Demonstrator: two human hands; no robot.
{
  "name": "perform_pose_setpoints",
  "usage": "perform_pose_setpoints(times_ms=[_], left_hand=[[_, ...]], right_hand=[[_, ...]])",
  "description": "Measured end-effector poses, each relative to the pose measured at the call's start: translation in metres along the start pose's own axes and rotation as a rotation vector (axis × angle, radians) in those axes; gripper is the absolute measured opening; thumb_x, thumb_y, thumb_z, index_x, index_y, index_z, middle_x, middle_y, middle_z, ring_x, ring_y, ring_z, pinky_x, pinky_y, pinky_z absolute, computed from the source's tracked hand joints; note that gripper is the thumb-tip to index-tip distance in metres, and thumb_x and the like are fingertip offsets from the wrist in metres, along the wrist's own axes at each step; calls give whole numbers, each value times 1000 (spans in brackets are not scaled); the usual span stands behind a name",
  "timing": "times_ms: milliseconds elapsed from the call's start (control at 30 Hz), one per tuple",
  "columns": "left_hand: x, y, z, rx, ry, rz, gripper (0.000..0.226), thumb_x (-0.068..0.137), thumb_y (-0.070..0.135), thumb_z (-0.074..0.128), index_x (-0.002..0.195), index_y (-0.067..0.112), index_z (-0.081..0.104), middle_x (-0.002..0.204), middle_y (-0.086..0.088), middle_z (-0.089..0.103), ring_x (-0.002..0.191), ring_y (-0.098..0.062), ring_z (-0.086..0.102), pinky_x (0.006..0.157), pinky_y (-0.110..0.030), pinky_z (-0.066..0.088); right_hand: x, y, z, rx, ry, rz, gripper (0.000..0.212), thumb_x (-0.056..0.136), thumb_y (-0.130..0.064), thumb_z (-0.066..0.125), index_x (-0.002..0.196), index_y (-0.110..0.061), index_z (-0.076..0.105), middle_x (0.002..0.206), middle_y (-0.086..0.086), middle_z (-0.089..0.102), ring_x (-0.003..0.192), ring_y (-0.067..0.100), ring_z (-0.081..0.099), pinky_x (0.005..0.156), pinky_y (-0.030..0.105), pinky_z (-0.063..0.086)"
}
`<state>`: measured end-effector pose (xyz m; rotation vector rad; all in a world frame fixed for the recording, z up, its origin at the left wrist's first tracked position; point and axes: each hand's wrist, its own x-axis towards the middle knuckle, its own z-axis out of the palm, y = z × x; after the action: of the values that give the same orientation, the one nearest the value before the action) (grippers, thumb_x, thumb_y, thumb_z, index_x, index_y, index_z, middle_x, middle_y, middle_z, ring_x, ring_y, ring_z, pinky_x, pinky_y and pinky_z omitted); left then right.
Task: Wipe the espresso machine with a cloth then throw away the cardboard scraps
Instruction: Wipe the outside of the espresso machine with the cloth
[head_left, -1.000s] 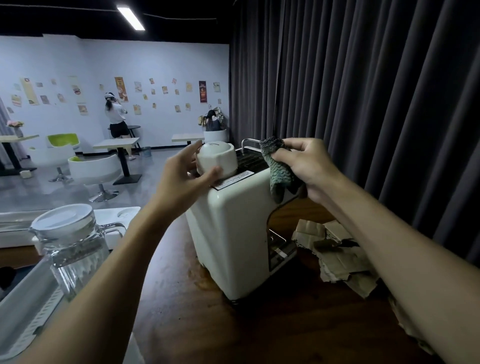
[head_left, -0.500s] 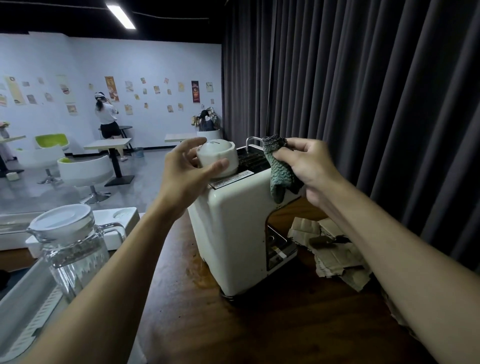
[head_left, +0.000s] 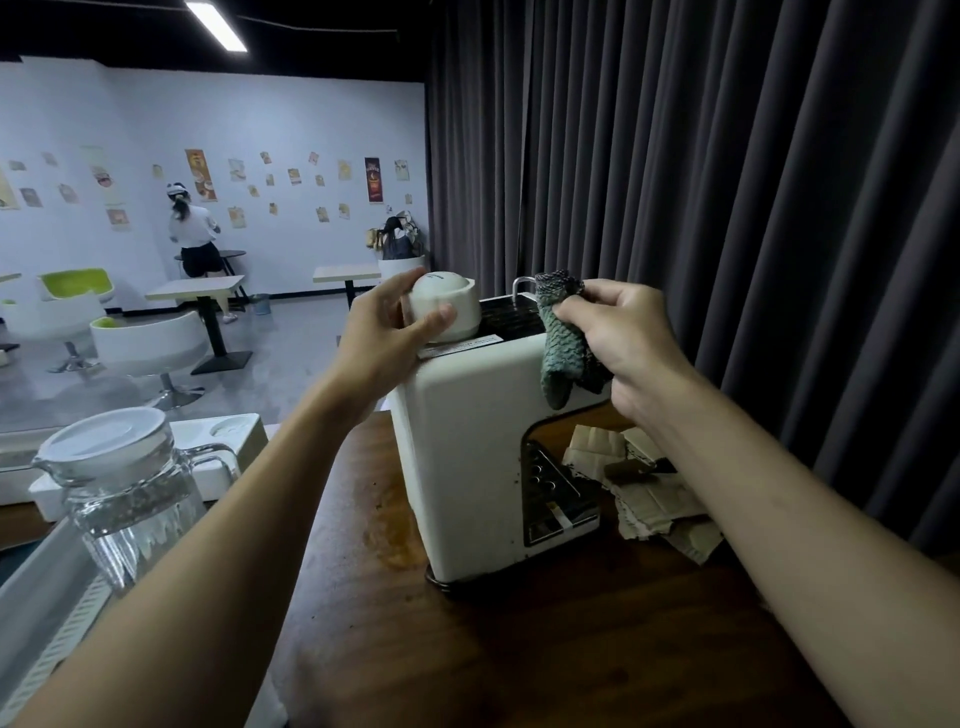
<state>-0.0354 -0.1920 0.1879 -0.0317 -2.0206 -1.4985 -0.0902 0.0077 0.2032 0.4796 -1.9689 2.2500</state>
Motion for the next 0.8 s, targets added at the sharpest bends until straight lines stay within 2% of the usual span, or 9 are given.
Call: perform_pose_setpoints(times_ms=[100,167,233,267,367,500,633,733,800], left_hand=[[-2,1,-1,305,30,39,63,92,29,71,148,22,44,136,2,42,128,-20,50,108,-36,45],[-13,1,-1,420,20,114,60,91,31,71,144,33,43,129,4,35,118,-12,48,98,-18,43],[-25,-1,-2,437,0,160,48,90,31,71,132,35,47,127,4,36,110,-1,47,81,0,36],[-29,-4,-2,450,-6,170,41,90,32,71,125,35,50,126,4,36,109,0,47,79,1,34],[-38,-9,-3,505,-22,180,19,92,34,68,109,31,60,123,3,45,110,-6,47,83,-4,32],[-45,-13,-7,447,-48,168,14,96,35,64,108,29,67,125,5,50,116,-5,51,95,-18,37],[-49,-16,-13,398,-84,167,18,100,27,60,115,28,69,127,4,49,127,-11,48,111,-34,35],[-50,-17,-18,389,-110,177,23,101,23,57,120,30,68,126,3,50,129,-9,47,115,-40,36],[-50,-19,-20,391,-118,189,24,102,22,56,120,34,67,124,5,50,129,-7,47,115,-39,37]], right_hand=[[1,6,-4,-32,-4,-25,25,86,-4,66,111,-10,68,89,2,70,75,9,65,55,15,52],[-1,12,-7,-56,-7,-61,28,86,-6,67,113,-11,69,93,0,71,81,9,67,59,17,53],[-4,20,-7,-114,21,-114,28,84,-10,69,110,-16,72,95,-3,72,90,11,68,75,26,57],[-6,24,-7,-162,50,-141,25,82,-14,71,106,-22,73,99,-3,71,96,14,67,85,34,56],[-9,34,-7,-266,116,-212,24,81,-22,75,98,-37,68,113,3,60,110,20,57,99,43,49],[-18,47,-4,-401,139,-415,36,86,-18,73,121,-22,64,101,-10,52,101,10,54,97,33,48],[-29,64,-2,-466,230,-629,32,86,-17,73,110,-13,53,104,2,60,95,15,57,80,36,50],[-32,76,2,-580,262,-797,20,85,-9,72,102,-5,63,106,8,60,99,13,53,88,15,41],[-34,82,7,-609,260,-846,21,85,-7,72,105,-1,66,111,14,58,108,22,55,96,20,41]])
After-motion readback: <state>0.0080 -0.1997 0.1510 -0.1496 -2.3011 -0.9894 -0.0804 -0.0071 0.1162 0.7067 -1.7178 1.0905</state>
